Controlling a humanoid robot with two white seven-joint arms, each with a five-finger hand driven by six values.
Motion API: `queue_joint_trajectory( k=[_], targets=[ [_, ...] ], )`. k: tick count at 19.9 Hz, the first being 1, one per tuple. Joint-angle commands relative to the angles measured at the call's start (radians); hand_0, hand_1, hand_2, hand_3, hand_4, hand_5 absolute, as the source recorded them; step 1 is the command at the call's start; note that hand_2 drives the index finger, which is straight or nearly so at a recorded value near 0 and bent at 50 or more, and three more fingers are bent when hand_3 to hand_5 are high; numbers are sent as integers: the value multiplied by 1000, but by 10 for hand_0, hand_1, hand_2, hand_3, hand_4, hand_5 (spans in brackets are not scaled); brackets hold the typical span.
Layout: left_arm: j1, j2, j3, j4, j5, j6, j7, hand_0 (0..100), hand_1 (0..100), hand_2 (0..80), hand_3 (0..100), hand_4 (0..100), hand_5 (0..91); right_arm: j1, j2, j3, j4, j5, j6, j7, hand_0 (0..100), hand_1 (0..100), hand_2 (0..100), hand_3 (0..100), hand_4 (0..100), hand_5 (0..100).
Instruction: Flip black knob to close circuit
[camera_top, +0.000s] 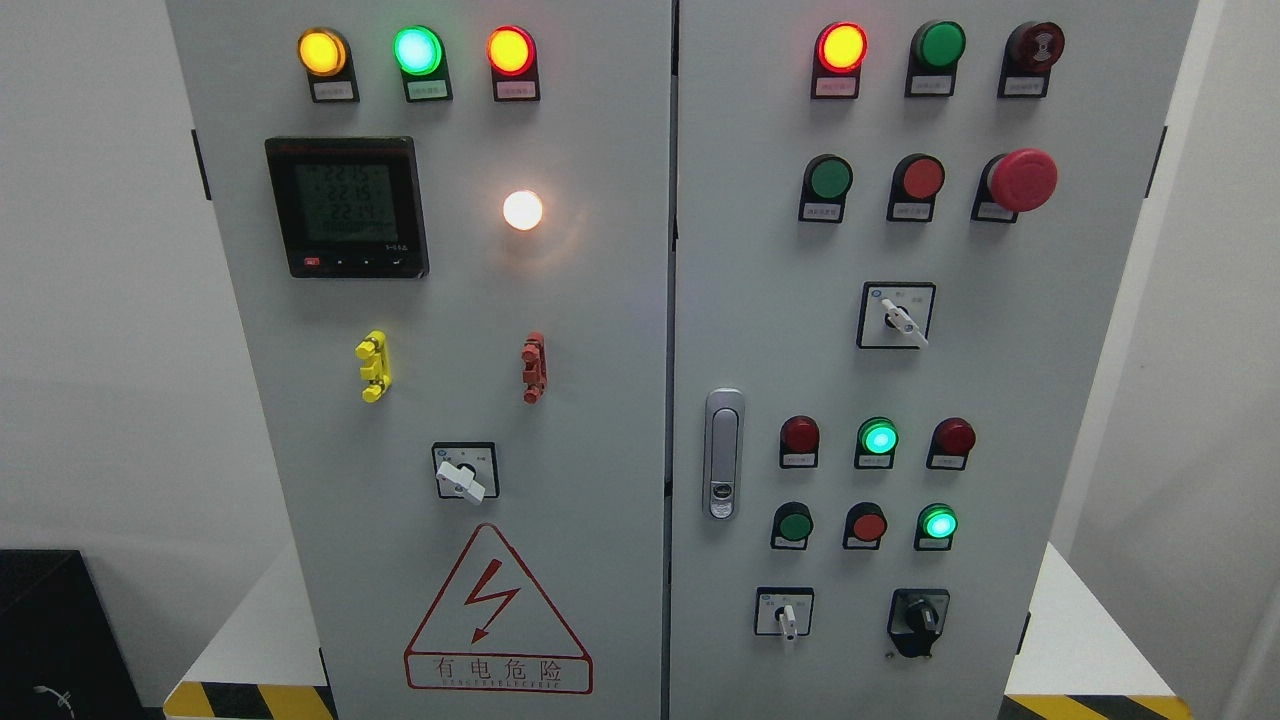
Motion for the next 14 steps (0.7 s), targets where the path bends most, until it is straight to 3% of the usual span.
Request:
queue_joint_trajectory(
  k=[1,5,14],
  targets=[
    [0,0,-21,21,-21,1,1,0,0,0,0,0,0,1,-8,-5,-225,144,-6,-79,0,107,603,756,597,500],
    [0,0,-20,21,-21,1,1,0,0,0,0,0,0,-1,-5,-5,-297,256,2,-145,0,115,696,843,660,624],
    [0,0,-20,21,-21,-1,1,0,0,0,0,0,0,-10,4,-24,-478,304,107,-147,0,132,739,897,715,697]
  ],
)
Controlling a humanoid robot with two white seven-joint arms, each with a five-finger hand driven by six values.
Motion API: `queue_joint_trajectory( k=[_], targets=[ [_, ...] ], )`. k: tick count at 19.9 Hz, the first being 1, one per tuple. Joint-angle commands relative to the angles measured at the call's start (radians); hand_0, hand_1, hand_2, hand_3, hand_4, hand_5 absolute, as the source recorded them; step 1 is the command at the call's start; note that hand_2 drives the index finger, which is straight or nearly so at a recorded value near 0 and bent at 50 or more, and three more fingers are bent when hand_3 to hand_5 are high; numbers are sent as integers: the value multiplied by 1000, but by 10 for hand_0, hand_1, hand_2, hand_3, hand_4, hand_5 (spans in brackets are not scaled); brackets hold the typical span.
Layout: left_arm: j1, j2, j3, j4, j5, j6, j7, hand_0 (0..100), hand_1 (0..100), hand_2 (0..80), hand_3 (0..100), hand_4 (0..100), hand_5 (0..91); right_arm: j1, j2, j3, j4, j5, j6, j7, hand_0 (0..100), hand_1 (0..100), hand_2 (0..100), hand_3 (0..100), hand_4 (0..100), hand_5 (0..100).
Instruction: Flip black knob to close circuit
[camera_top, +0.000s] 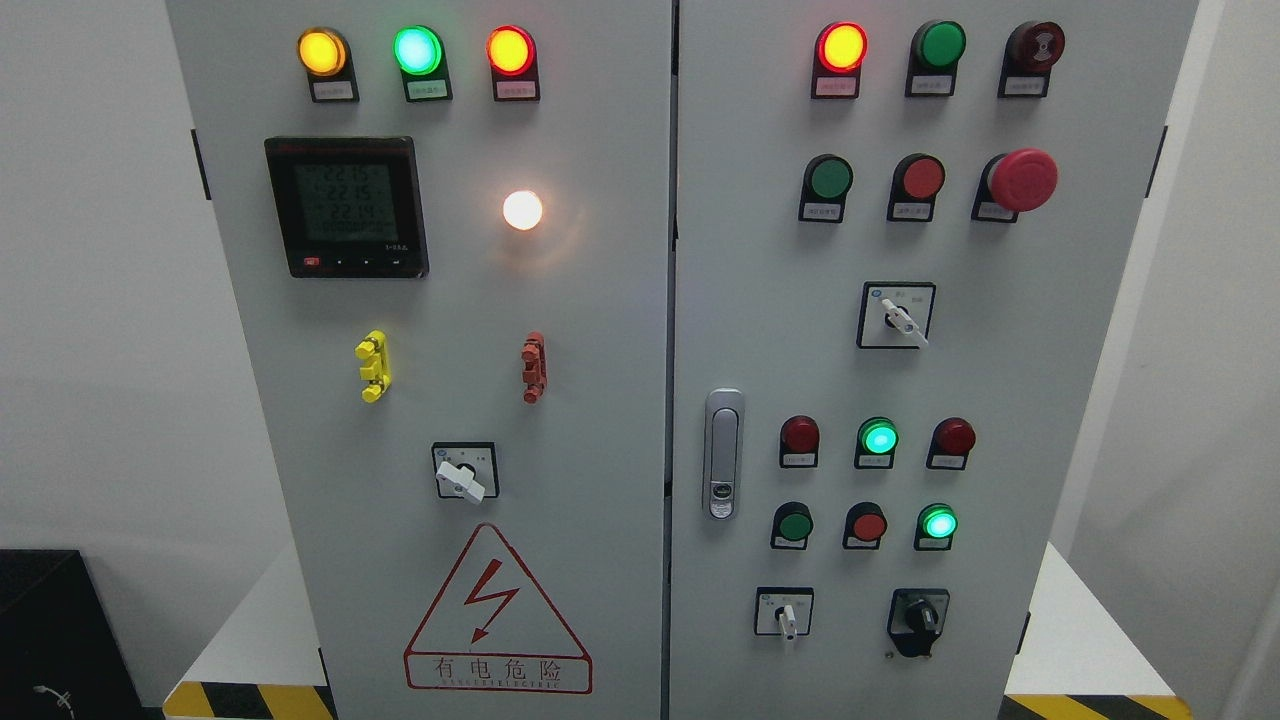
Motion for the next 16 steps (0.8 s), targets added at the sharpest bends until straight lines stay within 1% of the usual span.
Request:
queue_joint_trajectory(
  k=[1,3,5,6,7,11,14,15,16],
  targets=[
    [0,0,-20,21,-21,2,1,0,0,0,0,0,0,-9,5,-16,-233,39,47,0,0,133,740,898,715,699],
    [0,0,-20,21,-21,1,1,0,0,0,0,0,0,-19,5,-22,-267,49,53,-1,0,133,742,898,715,701],
    [0,0,-21,21,-21,2,1,0,0,0,0,0,0,-22,8,-53,-302,94,62,-1,0,132,747,900,717,705],
    [0,0,-20,21,-21,1,1,0,0,0,0,0,0,-22,16,-62,-328,115,73,-1,0,132,749,901,719,708],
    [0,0,-21,21,-21,1,1,0,0,0,0,0,0,-22,22,-62,-359,135,81,0,0,130,751,902,721,710],
    [0,0,-20,21,-21,1,1,0,0,0,0,0,0,-28,25,-77,-453,215,105,0,0,126,759,911,735,722],
    [0,0,-20,21,-21,1,1,0,0,0,0,0,0,-42,25,-77,-502,234,127,0,0,121,764,919,739,736],
    [0,0,-20,21,-21,2,1,0,0,0,0,0,0,-48,25,-77,-516,246,128,0,0,114,765,921,741,739],
    [0,0,-21,21,-21,1,1,0,0,0,0,0,0,-55,25,-79,-528,260,132,0,0,80,766,923,746,742]
  ],
)
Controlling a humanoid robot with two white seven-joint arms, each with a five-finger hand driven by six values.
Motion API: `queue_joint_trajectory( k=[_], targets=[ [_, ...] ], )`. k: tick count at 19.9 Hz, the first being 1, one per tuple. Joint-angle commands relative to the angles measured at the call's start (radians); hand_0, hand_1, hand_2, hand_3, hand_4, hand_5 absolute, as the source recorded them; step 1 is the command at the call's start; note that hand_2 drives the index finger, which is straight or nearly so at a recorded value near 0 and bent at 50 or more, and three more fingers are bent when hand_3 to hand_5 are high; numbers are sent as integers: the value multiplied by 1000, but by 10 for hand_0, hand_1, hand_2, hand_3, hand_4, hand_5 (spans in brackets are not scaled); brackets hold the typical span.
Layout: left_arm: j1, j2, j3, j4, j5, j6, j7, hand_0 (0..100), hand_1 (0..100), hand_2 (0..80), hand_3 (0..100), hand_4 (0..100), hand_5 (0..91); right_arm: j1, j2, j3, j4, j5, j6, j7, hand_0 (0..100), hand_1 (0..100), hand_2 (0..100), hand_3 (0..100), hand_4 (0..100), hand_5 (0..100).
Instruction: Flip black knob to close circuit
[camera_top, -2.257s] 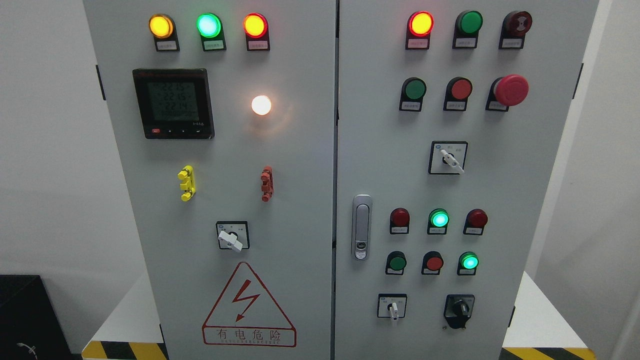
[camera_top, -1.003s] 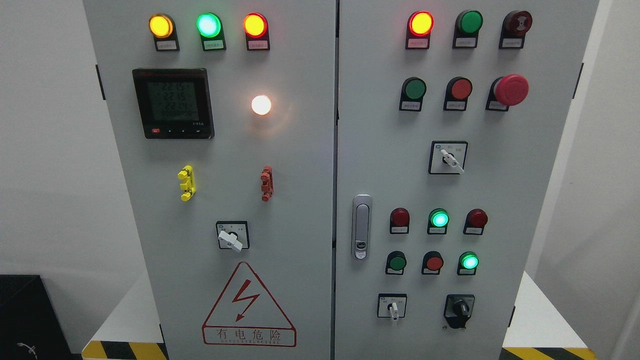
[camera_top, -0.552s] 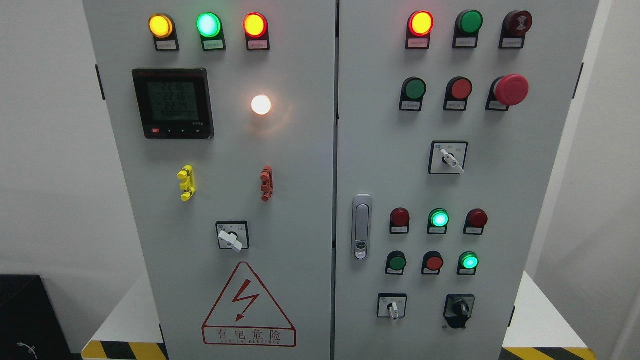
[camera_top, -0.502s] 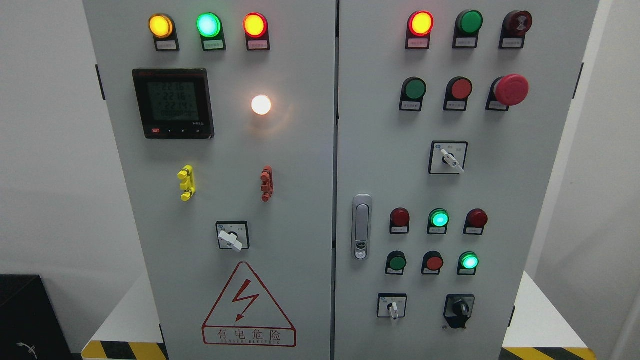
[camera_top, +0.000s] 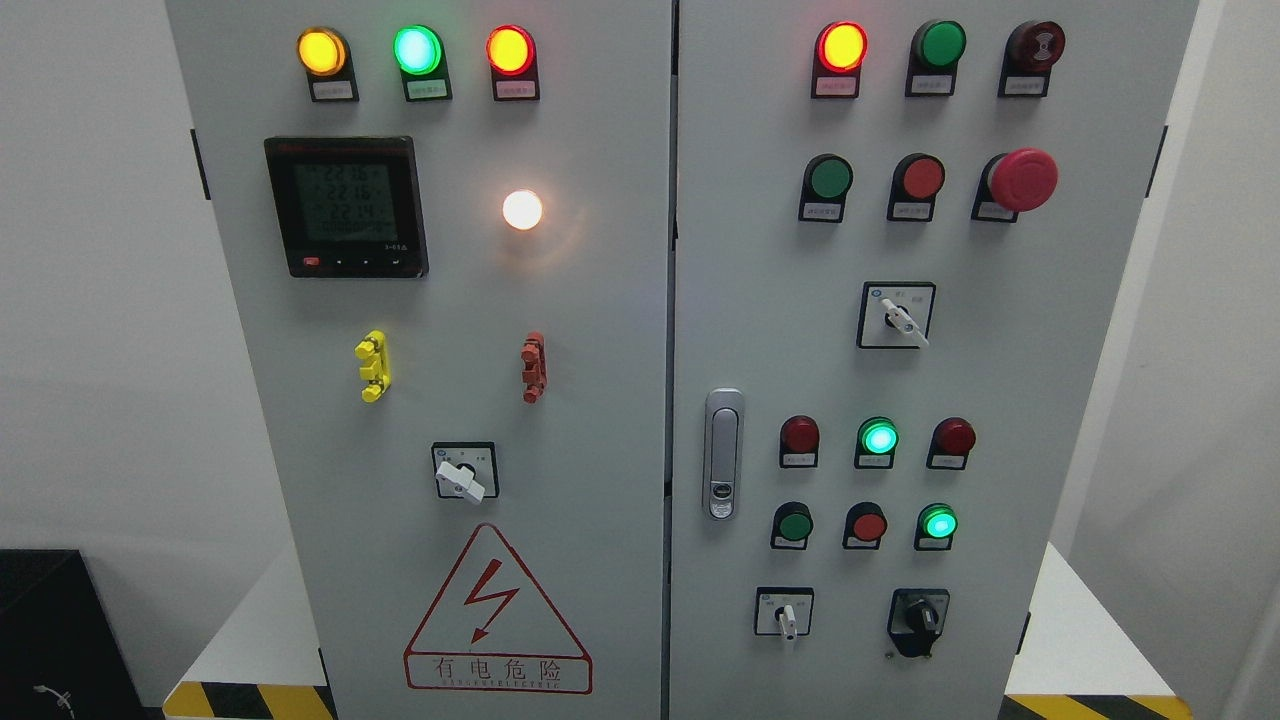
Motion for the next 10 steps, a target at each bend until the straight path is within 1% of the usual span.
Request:
queue_joint_trajectory(
  k=[1,2,3,7,10],
  targets=[
    [0,0,-20,22,-21,0,1,0,0,0,0,0,0,-28,9,-29,-217,76,22,5,0,50,767,924,748,743],
    [0,0,-20,22,-21,2,1,0,0,0,0,0,0,-36,9,-28,-233,89,32,5,0,12,766,925,748,743],
    [0,0,-20,22,-21,0,1,0,0,0,0,0,0,-43,9,-29,-247,109,39,6,0,2,766,926,748,744],
    [0,0,-20,22,-21,2,1,0,0,0,0,0,0,-65,9,-45,-296,195,50,8,0,0,769,927,749,744],
    [0,0,-20,22,-21,2,1,0,0,0,0,0,0,-88,8,-48,-316,259,84,9,0,0,772,927,750,744]
  ],
)
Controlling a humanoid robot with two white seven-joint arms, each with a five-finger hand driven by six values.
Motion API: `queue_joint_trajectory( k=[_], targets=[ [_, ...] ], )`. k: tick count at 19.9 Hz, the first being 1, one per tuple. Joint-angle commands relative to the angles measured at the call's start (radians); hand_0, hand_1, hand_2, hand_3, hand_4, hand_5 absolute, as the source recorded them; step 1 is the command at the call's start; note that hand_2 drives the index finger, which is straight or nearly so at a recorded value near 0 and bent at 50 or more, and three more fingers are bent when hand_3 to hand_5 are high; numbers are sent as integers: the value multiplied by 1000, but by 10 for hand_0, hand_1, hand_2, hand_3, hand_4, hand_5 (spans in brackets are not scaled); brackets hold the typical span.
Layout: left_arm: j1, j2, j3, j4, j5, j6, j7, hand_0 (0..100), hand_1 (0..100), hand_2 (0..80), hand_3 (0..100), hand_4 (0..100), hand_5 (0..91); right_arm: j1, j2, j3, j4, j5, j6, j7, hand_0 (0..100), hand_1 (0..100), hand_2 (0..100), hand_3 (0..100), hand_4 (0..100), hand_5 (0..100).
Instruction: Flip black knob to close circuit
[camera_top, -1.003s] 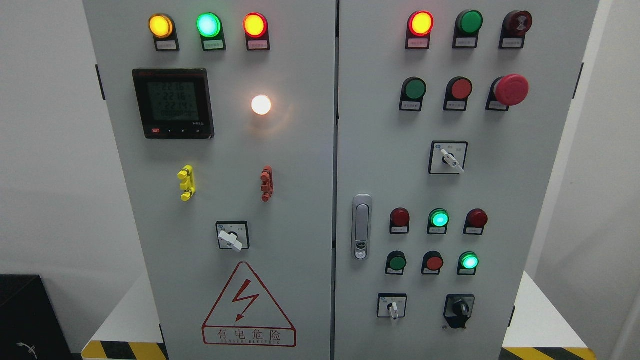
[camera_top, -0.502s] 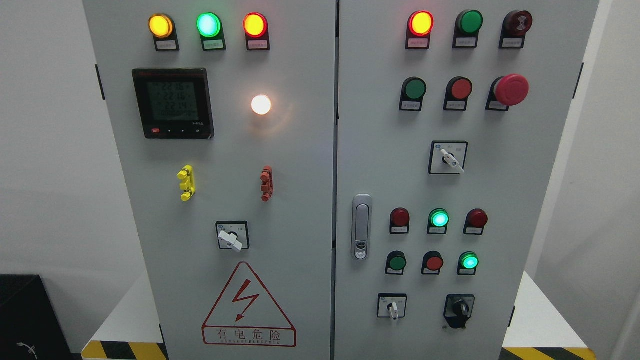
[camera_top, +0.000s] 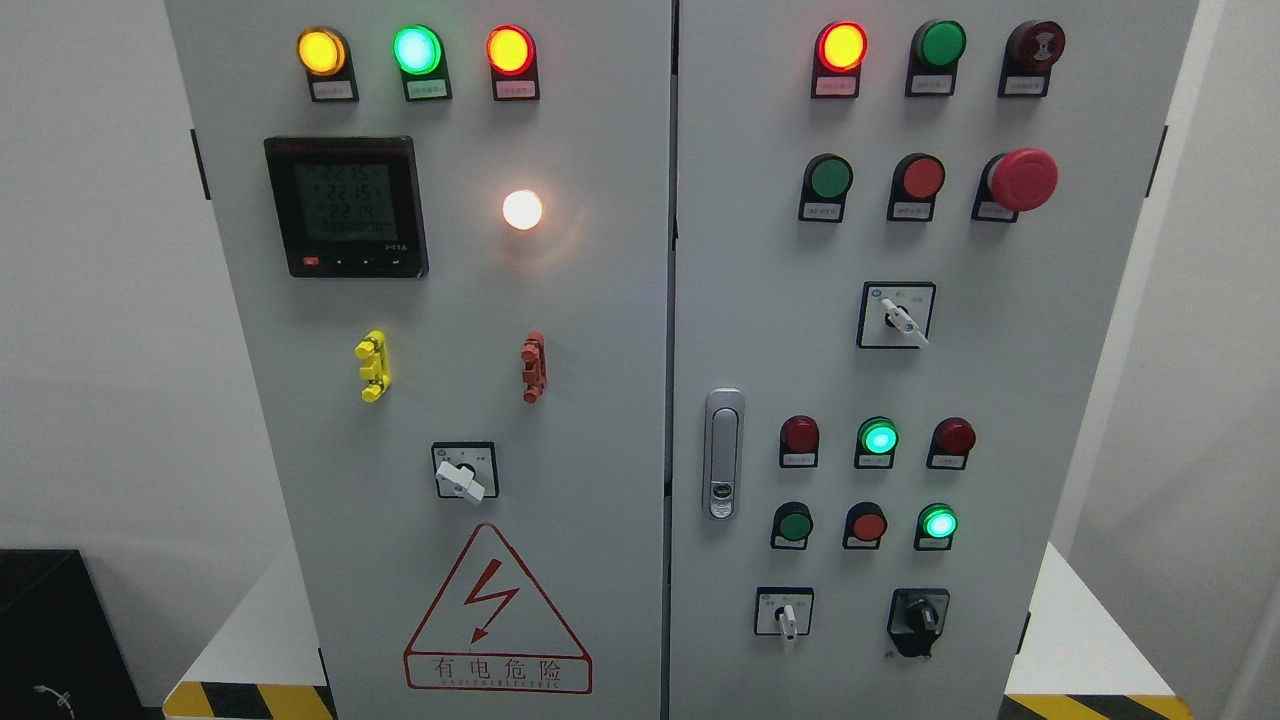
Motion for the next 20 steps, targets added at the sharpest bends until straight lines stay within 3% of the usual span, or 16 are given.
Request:
queue_joint_trajectory(
  k=[1,7,11,20],
  targets=[
    [0,0,-20,22,-22,1,1,0,0,0,0,0,0,-49,4,-25,-150,123,29,1,0,0,773,927,750,745],
    [0,0,-20,22,-22,-1,1,0,0,0,0,0,0,-112,-2,-47,-146,217,75,6,0,9,775,929,750,751],
    [0,0,-20,22,-22,-1,1,0,0,0,0,0,0,-136,-10,-62,-150,264,77,24,0,19,784,938,759,760],
    [0,0,-21,22,-22,1,1,0,0,0,0,0,0,-196,-20,-64,-181,355,152,59,0,53,796,957,776,777]
  ],
)
